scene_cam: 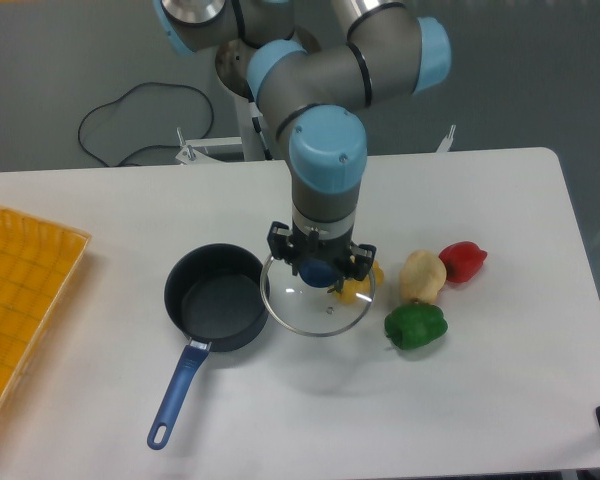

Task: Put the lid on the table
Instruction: 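Carry the glass lid by its blue knob away from the saucepan, then lower the held glass lid onto the table beside the peppers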

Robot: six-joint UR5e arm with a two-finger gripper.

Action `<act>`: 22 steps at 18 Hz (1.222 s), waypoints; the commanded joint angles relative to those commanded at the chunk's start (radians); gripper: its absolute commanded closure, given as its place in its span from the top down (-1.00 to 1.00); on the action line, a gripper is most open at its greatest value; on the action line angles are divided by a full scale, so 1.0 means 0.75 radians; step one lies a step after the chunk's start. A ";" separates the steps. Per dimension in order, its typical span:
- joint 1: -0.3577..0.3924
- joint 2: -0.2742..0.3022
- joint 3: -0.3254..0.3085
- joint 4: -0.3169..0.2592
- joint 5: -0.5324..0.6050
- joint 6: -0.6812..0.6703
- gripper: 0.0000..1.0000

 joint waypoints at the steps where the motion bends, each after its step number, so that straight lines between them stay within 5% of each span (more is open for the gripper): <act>1: 0.000 -0.016 0.018 -0.002 0.002 0.004 0.04; 14: -0.002 -0.190 0.149 0.002 0.016 0.008 0.04; 22: -0.008 -0.268 0.166 0.098 0.008 0.002 0.04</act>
